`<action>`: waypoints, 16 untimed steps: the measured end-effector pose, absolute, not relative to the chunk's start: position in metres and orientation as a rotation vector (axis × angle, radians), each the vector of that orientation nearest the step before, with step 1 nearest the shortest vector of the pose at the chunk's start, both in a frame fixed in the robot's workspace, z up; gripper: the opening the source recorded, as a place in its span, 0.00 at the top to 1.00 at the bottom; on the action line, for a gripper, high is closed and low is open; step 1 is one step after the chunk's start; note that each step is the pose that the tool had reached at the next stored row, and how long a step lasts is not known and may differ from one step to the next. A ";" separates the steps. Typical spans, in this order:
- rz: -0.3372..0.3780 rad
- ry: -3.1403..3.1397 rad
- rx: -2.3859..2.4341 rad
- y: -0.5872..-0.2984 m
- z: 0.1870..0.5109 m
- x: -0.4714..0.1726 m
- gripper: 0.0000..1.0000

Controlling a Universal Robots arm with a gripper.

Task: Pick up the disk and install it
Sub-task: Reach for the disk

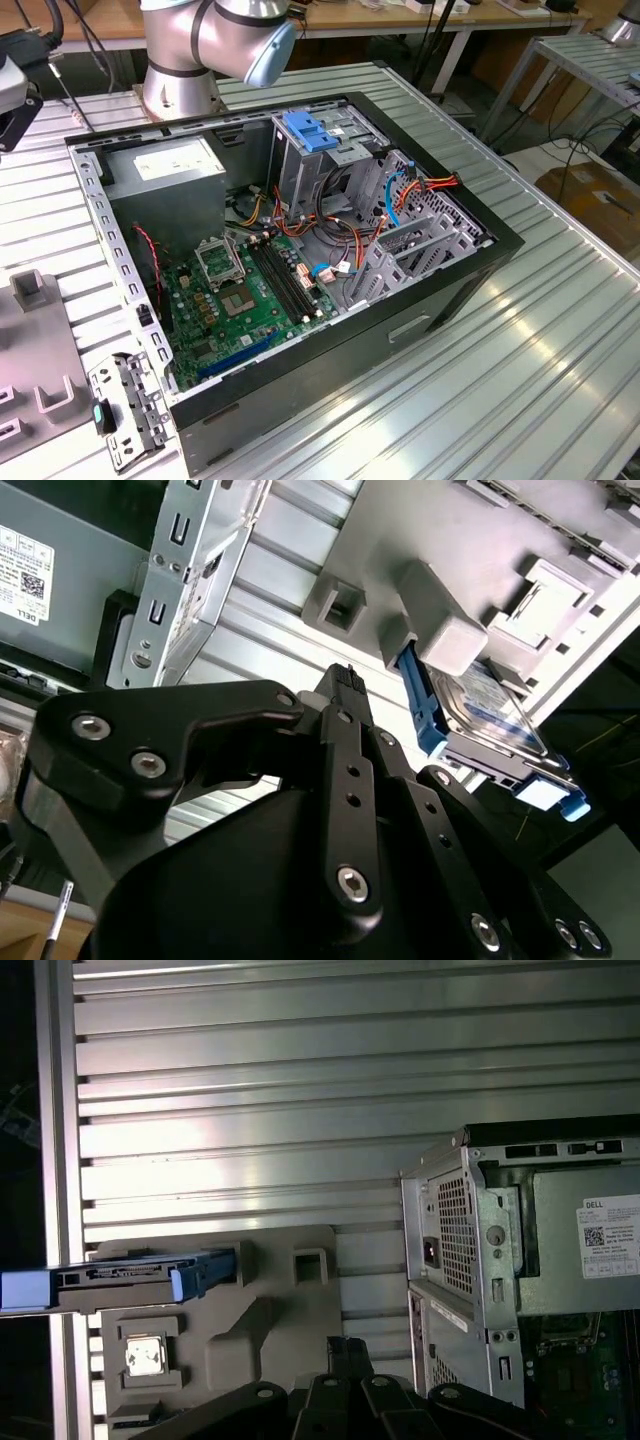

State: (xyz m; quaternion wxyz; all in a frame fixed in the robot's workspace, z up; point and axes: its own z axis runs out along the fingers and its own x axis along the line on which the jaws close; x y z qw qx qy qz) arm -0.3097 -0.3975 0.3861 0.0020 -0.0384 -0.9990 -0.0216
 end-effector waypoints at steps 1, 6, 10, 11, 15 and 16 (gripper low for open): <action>-0.068 -3.134 -0.121 -0.397 0.386 -0.313 0.89; -0.067 -3.133 -0.121 -0.397 0.386 -0.323 0.89; -0.067 -3.132 -0.121 -0.397 0.386 -0.330 0.89; -0.068 -3.132 -0.120 -0.397 0.386 -0.334 0.89; -0.067 -3.128 -0.121 -0.396 0.386 -0.354 0.89; -0.067 -3.127 -0.121 -0.396 0.386 -0.357 0.89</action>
